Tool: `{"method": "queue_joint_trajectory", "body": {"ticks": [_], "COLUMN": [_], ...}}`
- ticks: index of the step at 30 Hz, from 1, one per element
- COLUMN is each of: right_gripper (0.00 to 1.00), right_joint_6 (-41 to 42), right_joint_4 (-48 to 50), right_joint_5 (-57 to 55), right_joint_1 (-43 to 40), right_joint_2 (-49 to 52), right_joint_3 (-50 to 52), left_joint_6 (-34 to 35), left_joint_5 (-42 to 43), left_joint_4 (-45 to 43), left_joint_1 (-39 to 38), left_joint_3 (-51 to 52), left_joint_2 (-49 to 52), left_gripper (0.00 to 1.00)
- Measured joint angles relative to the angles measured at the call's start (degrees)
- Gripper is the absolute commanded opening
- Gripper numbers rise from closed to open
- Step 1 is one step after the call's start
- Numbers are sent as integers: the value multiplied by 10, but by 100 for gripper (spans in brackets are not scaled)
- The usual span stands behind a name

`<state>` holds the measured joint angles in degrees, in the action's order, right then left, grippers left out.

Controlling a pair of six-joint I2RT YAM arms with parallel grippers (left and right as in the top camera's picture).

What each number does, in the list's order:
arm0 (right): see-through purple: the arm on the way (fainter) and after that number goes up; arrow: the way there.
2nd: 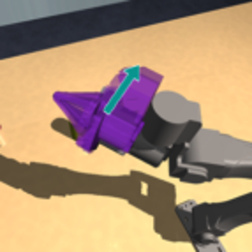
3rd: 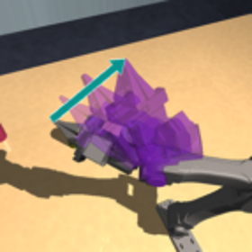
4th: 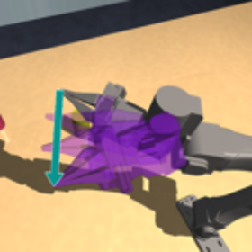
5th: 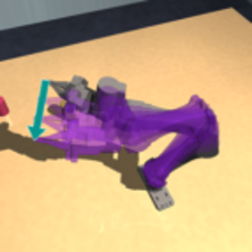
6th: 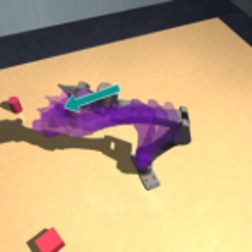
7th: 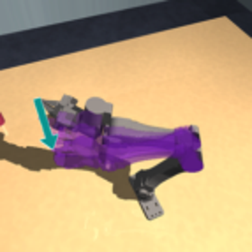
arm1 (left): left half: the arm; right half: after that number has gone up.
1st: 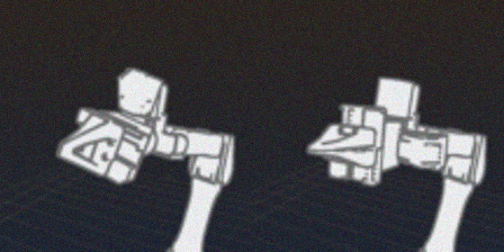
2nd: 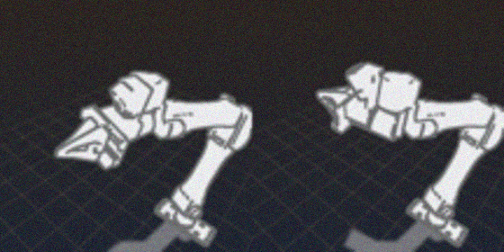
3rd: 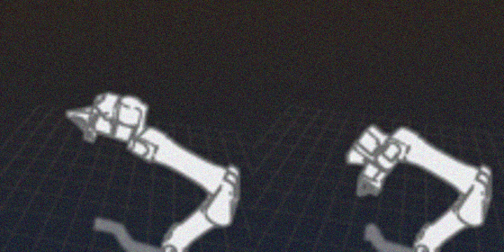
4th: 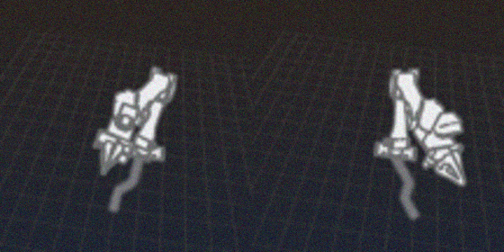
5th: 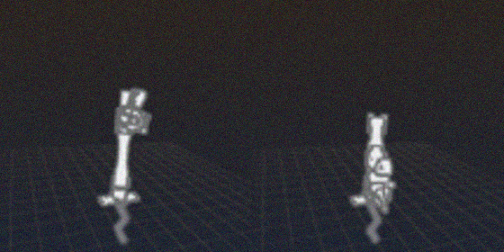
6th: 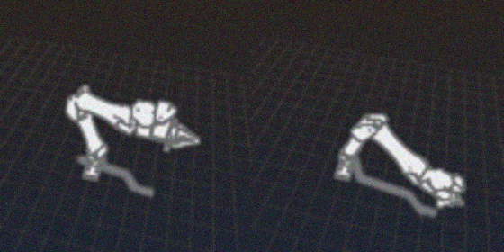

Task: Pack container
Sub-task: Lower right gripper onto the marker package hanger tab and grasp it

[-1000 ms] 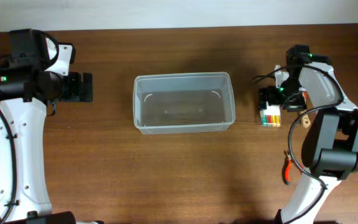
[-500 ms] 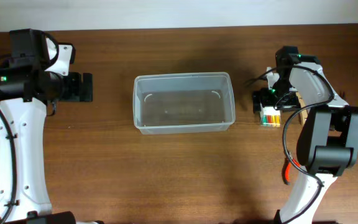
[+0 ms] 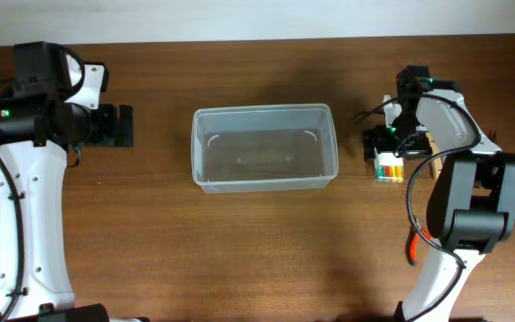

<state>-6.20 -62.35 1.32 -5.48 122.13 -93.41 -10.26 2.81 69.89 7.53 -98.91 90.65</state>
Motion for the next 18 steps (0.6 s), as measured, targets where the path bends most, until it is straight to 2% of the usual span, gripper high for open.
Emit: {"method": "queue_joint_trajectory", "body": {"ticks": [18], "right_gripper": [99], "right_joint_6": [-30], "right_joint_4": [-5], "right_joint_5": [5], "right_joint_1": [-31], "right_joint_2": [9], "right_joint_3": [0], "left_joint_6": [0], "left_joint_5": [0], "left_joint_4": [6], "left_joint_1": [0], "left_joint_3": [0], "left_joint_2": [0], "left_gripper": [99]}}
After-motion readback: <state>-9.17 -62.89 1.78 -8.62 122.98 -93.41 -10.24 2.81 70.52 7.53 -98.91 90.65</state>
